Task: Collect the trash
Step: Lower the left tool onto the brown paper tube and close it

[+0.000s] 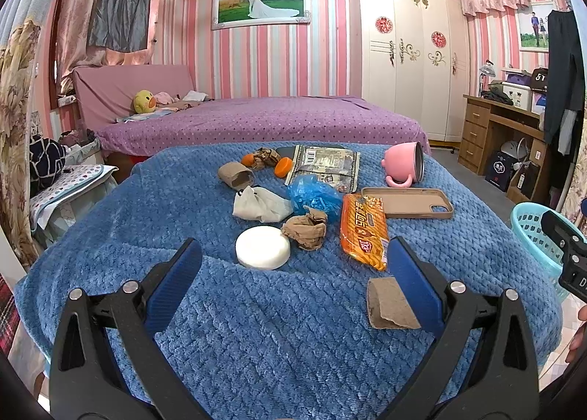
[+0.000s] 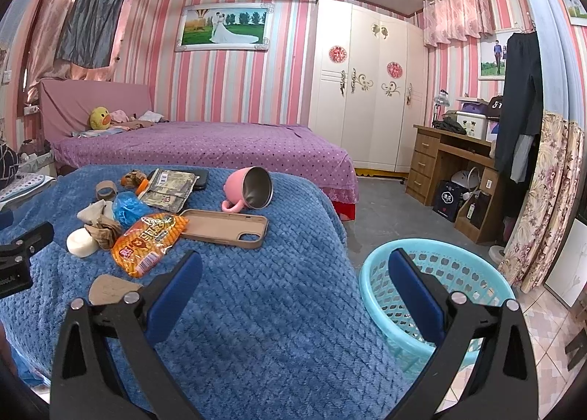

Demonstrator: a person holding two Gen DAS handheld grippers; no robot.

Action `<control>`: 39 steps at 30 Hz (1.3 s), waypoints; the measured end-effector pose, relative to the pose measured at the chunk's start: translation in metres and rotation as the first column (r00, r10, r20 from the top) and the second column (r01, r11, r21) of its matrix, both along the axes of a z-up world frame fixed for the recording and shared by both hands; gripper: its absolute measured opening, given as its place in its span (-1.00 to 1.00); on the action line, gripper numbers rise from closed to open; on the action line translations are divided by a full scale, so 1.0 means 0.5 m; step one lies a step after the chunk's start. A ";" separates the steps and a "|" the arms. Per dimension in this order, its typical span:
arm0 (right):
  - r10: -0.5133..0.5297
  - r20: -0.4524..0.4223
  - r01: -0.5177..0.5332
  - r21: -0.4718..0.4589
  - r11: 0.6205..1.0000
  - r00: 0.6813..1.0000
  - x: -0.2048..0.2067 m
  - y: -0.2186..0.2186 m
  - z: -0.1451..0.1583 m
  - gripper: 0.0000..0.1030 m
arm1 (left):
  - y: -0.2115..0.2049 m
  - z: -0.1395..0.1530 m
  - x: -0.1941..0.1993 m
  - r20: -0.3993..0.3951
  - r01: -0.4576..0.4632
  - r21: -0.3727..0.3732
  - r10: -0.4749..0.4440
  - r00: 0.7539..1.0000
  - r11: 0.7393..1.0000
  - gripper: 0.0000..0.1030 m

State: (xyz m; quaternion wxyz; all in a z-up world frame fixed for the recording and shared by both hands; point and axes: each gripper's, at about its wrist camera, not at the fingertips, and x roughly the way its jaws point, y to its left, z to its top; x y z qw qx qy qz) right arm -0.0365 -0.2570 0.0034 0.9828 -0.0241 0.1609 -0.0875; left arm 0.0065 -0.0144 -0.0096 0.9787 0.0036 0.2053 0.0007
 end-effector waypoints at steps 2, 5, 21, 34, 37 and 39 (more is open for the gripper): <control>-0.004 0.002 0.004 0.003 1.000 1.000 0.002 -0.006 0.000 0.92 | -0.004 -0.002 0.002 -0.004 0.002 0.001 -0.002 1.000 1.000 0.90; -0.010 0.002 0.009 0.013 1.000 1.000 0.006 -0.018 -0.002 0.92 | -0.014 -0.004 0.005 -0.009 0.008 0.006 -0.008 1.000 1.000 0.90; -0.078 -0.005 0.078 0.019 0.997 0.997 0.017 -0.084 -0.027 0.92 | -0.111 -0.057 0.049 -0.124 0.097 0.041 -0.091 0.988 0.994 0.90; -0.102 -0.059 0.106 0.060 0.993 0.993 0.043 -0.137 -0.055 0.92 | -0.165 -0.108 0.096 -0.227 0.171 -0.012 -0.169 0.959 0.985 0.89; -0.127 -0.078 0.130 0.045 0.990 0.989 0.049 -0.136 -0.061 0.92 | -0.168 -0.110 0.095 -0.228 0.178 -0.008 -0.175 0.958 0.984 0.79; -0.153 -0.094 0.157 0.030 0.987 0.984 0.053 -0.136 -0.066 0.92 | -0.169 -0.111 0.096 -0.240 0.196 -0.014 -0.193 0.951 0.981 0.58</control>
